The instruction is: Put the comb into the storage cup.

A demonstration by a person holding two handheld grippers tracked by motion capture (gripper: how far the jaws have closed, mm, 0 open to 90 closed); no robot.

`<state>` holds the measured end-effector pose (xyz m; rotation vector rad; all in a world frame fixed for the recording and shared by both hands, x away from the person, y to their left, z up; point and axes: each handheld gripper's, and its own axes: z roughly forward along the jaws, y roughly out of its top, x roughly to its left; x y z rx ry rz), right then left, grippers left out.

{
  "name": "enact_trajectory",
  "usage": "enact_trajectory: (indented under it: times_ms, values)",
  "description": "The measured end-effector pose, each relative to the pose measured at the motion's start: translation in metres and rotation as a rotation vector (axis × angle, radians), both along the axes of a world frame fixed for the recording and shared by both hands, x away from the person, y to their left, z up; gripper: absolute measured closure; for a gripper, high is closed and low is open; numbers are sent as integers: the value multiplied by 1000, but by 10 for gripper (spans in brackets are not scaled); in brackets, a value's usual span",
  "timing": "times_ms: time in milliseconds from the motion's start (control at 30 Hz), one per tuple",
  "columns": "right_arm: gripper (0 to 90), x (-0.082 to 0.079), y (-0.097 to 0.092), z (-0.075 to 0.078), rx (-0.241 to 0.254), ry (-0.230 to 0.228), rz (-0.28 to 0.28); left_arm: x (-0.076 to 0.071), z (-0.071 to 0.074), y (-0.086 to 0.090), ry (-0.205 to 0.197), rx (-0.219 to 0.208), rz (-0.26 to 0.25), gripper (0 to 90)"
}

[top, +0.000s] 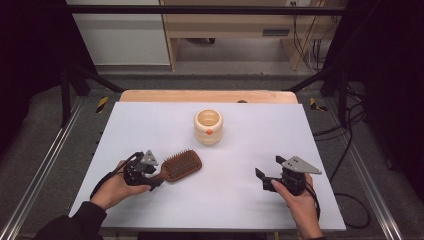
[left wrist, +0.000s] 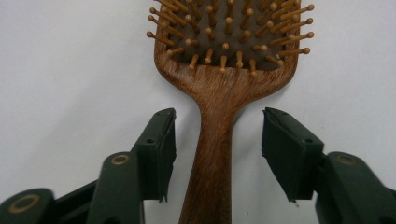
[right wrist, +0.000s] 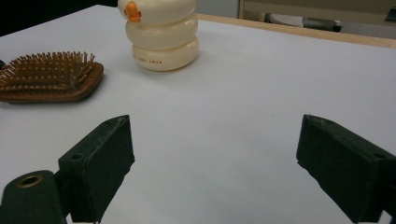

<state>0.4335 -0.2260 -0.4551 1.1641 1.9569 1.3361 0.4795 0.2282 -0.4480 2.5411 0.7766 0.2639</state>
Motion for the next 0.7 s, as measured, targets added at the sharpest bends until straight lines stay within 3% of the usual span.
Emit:
enact_trajectory:
  times_ms: [333,700]
  values:
    - [111,0,0,-1,2,6,2,5,-3,-4,51,57,-40,582]
    - [114,1,0,-2,5,12,3,10,-2,-5,69,61,-41,651]
